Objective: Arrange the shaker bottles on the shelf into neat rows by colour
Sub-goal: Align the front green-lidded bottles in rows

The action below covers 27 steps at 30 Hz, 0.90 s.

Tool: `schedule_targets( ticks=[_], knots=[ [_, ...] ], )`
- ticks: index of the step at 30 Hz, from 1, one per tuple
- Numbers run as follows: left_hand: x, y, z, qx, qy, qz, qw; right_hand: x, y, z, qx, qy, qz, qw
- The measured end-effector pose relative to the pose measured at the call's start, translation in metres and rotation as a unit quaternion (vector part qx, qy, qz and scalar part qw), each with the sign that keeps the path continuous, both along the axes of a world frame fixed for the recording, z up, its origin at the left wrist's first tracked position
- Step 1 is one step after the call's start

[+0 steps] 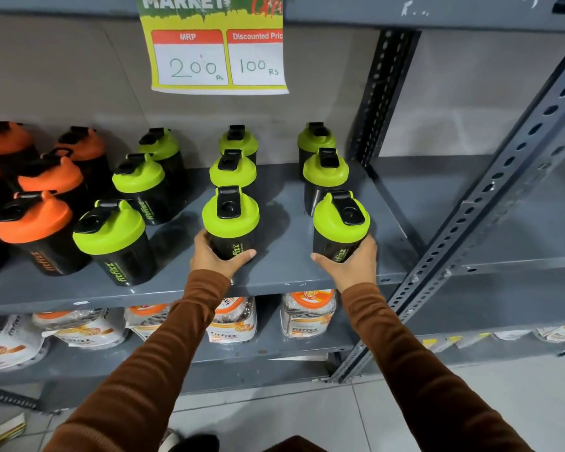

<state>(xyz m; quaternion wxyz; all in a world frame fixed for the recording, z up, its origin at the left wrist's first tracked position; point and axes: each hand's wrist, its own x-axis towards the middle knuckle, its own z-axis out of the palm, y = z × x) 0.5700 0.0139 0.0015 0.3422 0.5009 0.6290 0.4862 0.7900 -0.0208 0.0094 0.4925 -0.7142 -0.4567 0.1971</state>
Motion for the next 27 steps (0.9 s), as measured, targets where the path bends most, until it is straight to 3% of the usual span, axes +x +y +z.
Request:
schedule_targets(
  ticks=[5, 12, 27],
  knots=[
    [-0.006, -0.003, -0.002, -0.013, 0.017, -0.051, 0.998, 0.005, 0.002, 0.0, -0.025, 0.0, 0.021, 0.999],
    [-0.009, -0.005, 0.0, -0.03, -0.04, -0.065, 0.997, 0.012, -0.001, -0.002, -0.086, -0.005, 0.03, 0.996],
    [-0.009, -0.013, 0.007, -0.041, -0.06, -0.082, 0.994, 0.011, -0.004, 0.005, -0.096, -0.008, 0.04, 0.994]
  ],
)
